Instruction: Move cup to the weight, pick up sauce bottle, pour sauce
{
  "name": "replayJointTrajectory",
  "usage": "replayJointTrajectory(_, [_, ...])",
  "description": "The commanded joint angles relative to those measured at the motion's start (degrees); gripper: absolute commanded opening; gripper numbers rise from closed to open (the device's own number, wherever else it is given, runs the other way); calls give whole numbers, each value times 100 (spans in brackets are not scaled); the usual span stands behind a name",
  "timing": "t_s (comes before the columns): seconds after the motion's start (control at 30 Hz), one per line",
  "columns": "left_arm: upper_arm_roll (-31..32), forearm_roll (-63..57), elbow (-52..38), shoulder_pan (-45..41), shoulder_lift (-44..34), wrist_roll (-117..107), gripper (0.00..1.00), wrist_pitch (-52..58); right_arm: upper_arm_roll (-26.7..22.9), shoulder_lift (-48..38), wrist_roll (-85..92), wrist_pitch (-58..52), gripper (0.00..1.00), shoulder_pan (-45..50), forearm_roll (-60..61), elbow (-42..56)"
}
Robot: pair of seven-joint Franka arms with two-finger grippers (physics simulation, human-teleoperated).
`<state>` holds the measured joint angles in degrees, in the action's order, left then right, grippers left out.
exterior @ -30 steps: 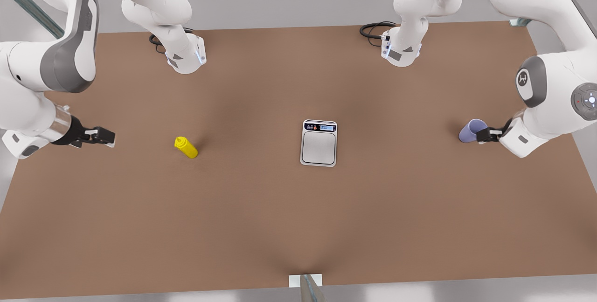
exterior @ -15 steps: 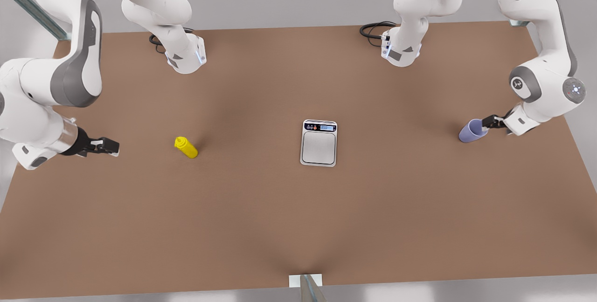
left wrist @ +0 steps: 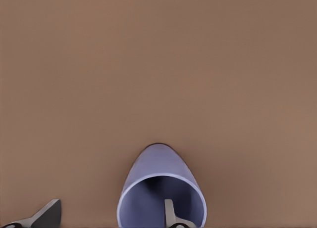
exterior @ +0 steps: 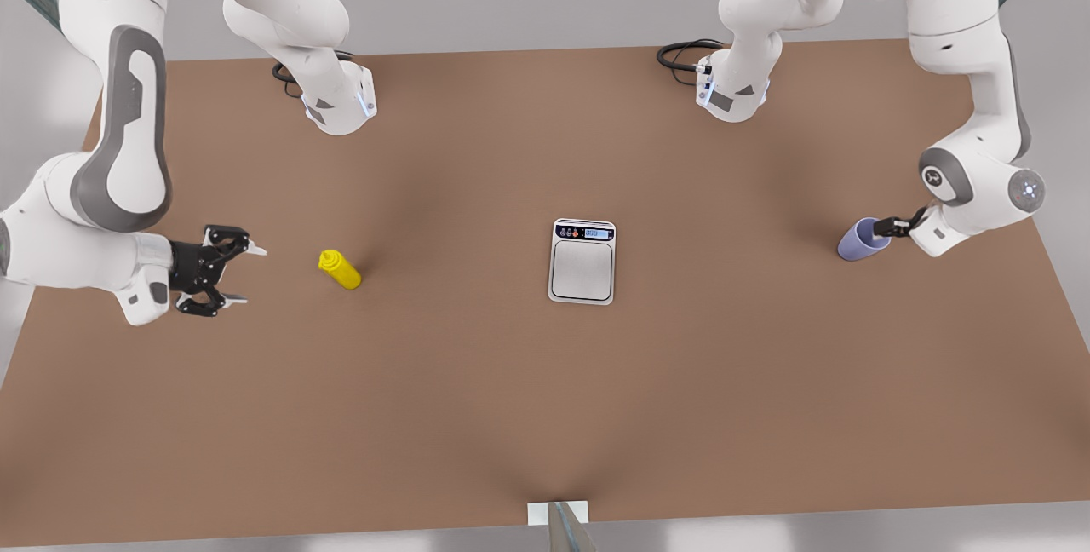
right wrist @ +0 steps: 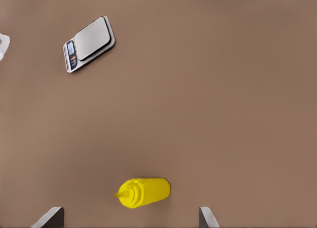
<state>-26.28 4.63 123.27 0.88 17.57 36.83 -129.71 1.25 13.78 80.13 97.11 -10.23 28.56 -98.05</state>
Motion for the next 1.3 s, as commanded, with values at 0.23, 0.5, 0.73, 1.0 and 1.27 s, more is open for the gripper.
replayJointTrajectory(0.23, [-9, 582, -136, 9, 458, 9, 21, 7, -37, 1224, 4898, 28, 100, -752, 2250, -539])
replayJointTrajectory(0.5, [52, 925, -233, -9, 669, 0, 21, 60, -441, 2683, 6850, -1309, 100, -849, 2330, -531])
replayJointTrajectory(0.73, [509, 952, -646, -97, 335, -202, 21, 684, -696, 2946, 7834, -1370, 100, -841, 1521, -451])
replayJointTrajectory(1.0, [1854, 943, -716, -1529, -509, -3568, 21, 825, -661, 3078, 8177, -817, 100, -507, 2057, -460])
replayJointTrajectory(1.27, [1881, 1250, -1498, -3401, -17, -6380, 21, 763, -590, 3131, 8590, -940, 100, -454, 2110, -838])
